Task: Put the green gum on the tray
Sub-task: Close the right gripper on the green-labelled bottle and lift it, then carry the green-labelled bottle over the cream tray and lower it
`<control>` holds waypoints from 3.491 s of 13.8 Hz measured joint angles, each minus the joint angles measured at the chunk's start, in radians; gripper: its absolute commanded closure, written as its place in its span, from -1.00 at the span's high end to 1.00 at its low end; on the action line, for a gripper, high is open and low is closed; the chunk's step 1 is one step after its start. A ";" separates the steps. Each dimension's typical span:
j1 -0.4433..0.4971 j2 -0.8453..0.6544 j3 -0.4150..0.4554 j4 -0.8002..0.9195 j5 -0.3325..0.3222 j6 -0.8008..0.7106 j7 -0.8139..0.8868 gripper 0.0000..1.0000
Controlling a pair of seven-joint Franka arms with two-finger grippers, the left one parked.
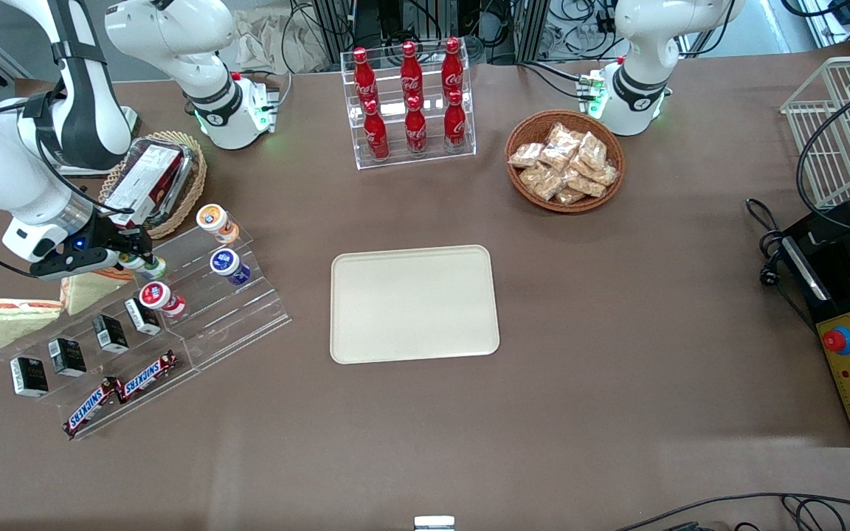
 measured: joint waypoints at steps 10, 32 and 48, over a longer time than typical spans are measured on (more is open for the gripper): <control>0.072 0.014 0.039 0.586 0.039 -0.698 0.206 -0.47; 0.572 0.376 0.183 0.311 0.076 0.049 1.200 -0.47; 0.606 0.530 0.174 0.242 0.052 0.296 1.272 0.99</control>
